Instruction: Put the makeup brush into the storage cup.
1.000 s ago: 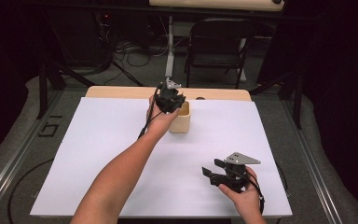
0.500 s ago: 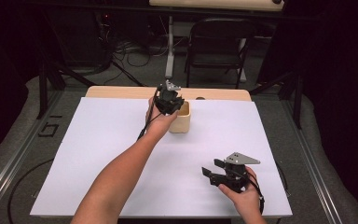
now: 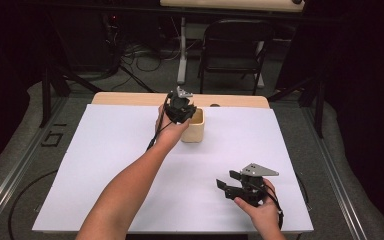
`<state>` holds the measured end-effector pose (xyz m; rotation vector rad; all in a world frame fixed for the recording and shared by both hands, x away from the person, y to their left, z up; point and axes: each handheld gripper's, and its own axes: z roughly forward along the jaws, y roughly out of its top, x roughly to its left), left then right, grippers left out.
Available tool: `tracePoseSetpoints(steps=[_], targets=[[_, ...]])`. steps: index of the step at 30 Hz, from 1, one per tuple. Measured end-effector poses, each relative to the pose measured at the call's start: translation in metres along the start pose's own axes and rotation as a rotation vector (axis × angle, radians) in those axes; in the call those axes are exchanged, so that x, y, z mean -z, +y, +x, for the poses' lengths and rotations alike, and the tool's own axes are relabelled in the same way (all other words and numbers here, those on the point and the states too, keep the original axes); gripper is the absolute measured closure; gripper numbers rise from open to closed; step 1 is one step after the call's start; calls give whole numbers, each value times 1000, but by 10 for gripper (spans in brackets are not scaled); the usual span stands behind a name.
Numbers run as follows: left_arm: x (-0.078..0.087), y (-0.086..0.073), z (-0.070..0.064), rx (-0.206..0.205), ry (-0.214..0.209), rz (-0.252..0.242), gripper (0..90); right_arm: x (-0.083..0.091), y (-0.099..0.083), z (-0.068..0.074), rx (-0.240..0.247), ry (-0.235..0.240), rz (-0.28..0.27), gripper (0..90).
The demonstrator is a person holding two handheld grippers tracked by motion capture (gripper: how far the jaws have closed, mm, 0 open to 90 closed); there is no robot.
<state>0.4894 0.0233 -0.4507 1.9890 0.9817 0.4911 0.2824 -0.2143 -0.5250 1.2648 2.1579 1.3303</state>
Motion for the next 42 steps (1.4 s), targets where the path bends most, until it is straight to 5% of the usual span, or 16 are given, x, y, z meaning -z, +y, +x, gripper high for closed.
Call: tracePoseSetpoints(steps=[5, 18, 42], targets=[[1, -2, 2, 19, -3, 6, 822, 0, 0, 0, -1, 1, 0, 372], [11, -10, 15, 50, 4, -21, 439, -1, 0, 1, 8, -1, 4, 372], [34, -14, 20, 66, -7, -14, 359, -2, 0, 3, 23, -3, 2, 371]])
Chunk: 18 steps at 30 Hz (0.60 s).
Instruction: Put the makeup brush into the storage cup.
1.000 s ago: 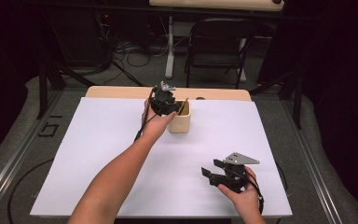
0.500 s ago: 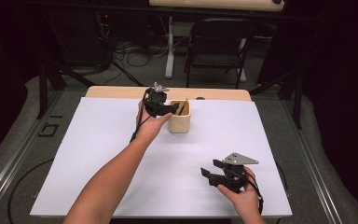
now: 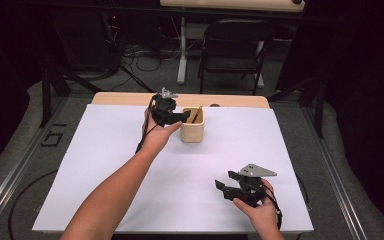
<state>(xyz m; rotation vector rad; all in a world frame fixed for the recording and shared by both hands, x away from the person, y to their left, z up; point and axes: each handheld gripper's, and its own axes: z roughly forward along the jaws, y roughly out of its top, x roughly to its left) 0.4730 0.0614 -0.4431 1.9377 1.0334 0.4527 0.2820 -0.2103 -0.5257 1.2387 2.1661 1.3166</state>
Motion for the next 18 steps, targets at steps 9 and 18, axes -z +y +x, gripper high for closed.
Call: tracePoseSetpoints(steps=[9, 18], targets=[[15, -3, -3, -11, -22, 1, 338, 0, 0, 0, 1, -1, 0, 371], [35, -5, -7, -22, -33, -16, 332, 0, 0, 1, -4, -2, 8, 370]])
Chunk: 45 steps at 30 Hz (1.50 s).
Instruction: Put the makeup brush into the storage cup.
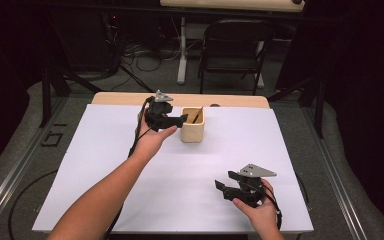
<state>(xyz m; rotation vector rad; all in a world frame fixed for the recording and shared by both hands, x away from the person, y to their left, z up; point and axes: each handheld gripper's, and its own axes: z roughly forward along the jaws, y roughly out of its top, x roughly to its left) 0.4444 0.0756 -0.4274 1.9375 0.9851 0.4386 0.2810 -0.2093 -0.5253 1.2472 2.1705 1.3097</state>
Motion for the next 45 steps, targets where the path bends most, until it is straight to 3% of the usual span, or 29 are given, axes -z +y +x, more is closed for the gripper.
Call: tracePoseSetpoints(steps=[20, 34, 45], targets=[[34, -13, -5, -32, -18, 8, 341, 1, 0, -1, 7, -5, -8, 369], [58, -35, -1, -49, -7, 13, 350, 1, 0, -1, 7, -7, -7, 369], [72, -56, 9, -29, 10, 21, 353, 1, -1, 0, 6, -13, -4, 369]])
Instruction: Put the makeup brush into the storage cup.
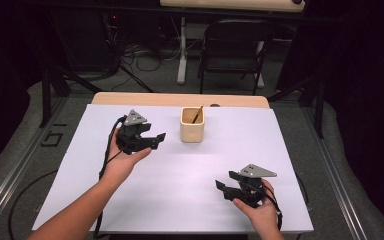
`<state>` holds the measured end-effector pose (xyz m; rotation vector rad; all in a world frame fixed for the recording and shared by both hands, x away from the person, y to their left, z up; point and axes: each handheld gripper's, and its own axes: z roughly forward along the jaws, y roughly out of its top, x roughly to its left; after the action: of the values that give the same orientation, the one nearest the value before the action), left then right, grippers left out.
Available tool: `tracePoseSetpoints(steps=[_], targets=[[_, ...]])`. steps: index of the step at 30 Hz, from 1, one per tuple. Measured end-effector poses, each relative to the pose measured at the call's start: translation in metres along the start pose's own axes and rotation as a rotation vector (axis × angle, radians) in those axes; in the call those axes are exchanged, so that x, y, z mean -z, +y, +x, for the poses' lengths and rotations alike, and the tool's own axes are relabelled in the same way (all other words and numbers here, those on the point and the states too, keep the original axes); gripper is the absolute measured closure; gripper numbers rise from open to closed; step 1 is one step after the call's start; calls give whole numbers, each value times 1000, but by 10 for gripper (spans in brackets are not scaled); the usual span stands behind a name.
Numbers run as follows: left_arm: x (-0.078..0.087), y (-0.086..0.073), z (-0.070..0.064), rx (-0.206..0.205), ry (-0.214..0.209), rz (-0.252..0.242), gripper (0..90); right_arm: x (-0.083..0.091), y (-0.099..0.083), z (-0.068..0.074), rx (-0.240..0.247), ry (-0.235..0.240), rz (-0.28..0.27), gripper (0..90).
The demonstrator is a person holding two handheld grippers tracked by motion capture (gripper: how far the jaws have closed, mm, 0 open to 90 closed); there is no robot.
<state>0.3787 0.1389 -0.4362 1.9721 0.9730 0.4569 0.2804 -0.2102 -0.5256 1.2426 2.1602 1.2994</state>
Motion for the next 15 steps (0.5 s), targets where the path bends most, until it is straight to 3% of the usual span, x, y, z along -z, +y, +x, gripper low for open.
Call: tracePoseSetpoints(steps=[15], targets=[[14, -31, 5, 20, 23, -6, 360, 1, 0, 0, 1, 0, -2, 368]])
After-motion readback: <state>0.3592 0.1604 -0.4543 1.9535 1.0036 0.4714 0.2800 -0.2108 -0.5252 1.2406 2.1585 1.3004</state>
